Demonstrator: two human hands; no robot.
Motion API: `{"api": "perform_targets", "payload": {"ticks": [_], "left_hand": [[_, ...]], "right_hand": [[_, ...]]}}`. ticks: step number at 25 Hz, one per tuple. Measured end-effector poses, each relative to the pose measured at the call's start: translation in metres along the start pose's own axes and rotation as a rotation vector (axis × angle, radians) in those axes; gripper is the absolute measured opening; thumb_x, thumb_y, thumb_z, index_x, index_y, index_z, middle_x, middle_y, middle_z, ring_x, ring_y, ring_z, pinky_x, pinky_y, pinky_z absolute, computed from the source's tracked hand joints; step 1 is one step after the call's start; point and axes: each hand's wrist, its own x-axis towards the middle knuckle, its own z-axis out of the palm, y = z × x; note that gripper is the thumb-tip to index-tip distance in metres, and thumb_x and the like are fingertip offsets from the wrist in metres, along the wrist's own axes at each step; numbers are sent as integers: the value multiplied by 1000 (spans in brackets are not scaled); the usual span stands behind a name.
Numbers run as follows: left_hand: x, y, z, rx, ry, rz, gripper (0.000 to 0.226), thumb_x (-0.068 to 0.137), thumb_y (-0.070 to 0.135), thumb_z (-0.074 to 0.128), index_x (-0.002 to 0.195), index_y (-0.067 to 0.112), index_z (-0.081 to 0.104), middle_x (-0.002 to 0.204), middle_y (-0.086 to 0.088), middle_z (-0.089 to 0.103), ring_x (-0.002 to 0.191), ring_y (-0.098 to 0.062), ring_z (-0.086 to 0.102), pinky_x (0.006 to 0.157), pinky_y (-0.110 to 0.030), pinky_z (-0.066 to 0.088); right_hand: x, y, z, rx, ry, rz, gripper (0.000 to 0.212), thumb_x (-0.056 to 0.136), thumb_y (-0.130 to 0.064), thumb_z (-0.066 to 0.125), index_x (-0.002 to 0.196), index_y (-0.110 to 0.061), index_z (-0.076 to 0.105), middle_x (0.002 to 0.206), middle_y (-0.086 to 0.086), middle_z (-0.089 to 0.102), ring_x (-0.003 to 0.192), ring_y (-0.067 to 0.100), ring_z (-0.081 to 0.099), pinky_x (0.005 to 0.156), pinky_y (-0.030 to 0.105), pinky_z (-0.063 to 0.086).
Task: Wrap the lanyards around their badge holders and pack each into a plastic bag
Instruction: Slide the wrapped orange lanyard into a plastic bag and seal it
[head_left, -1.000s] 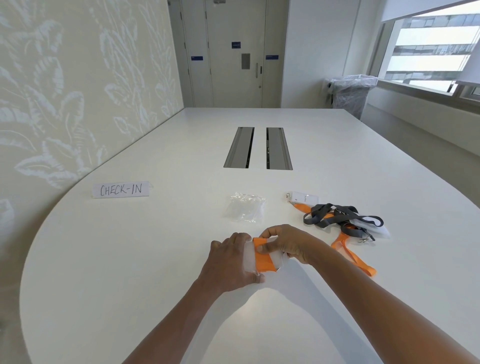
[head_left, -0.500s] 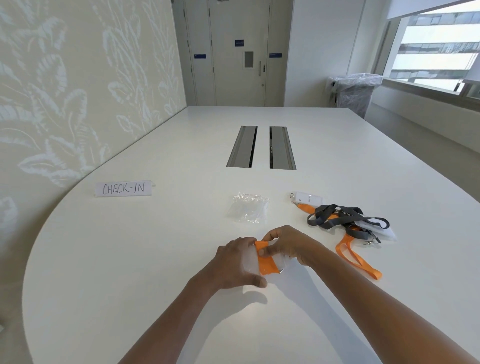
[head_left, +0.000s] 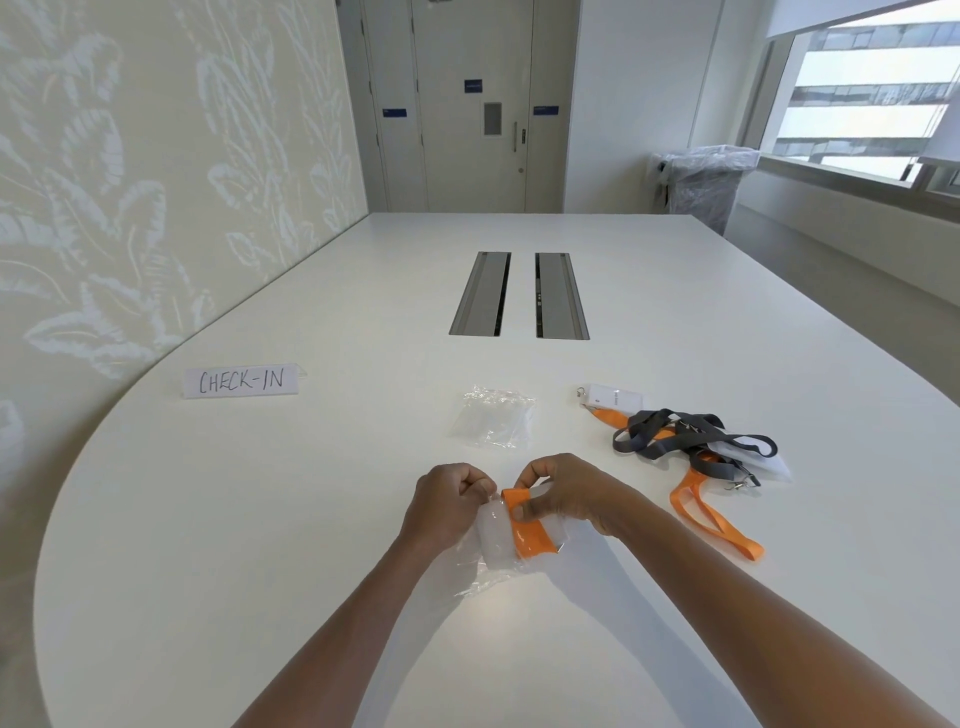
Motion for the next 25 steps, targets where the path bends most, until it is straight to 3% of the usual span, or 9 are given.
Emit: {"api": "perform_targets", "payload": {"ticks": [3,6,11,15,19,25], "left_hand": [[0,4,1,-73,20,-33,19,90,20,66,74,24,76,70,15,74,66,4,67,59,-16,47],[-1,8,3,-125,-5,-50,14,90,21,68,82,20,79,77,9,77,76,-5,73,71,-27,57],[1,5,-1,-234,-57,-98,17,92,21,66,81,19,78,78,5,78,75,-11,74,65,-34,61],[1,3,0,-346,-98,-150,18,92,17,66,78,17,78,80,-1,78,73,-17,74,72,-39,61],[4,8,1,-340,-92,-166,15,90,17,68,78,18,78,79,0,78,70,-16,74,69,-37,62],[8,13,9,-264,-13,-174,12,87,18,70,78,19,78,81,5,77,80,-19,74,80,-41,63]], "right_hand": [[3,-3,2,-88,-4,-7,27,65,-24,94,81,-25,73,100,-4,63,90,15,57,73,27,55],[6,-6,3,-164,-8,-20,29,63,-28,94,84,-25,74,105,-5,62,96,16,56,82,31,55],[6,-10,-1,-142,-25,56,27,64,-21,94,80,-23,72,93,-3,63,84,16,58,71,29,56],[5,-14,-1,-150,-43,111,26,65,-17,92,80,-20,71,85,0,67,83,22,62,90,43,57],[4,-18,0,-219,-28,54,27,64,-19,92,77,-21,69,82,-3,63,75,16,57,68,29,50],[3,-14,4,-196,93,-3,30,61,-26,94,80,-22,71,92,-4,63,84,15,56,64,26,46]]}}
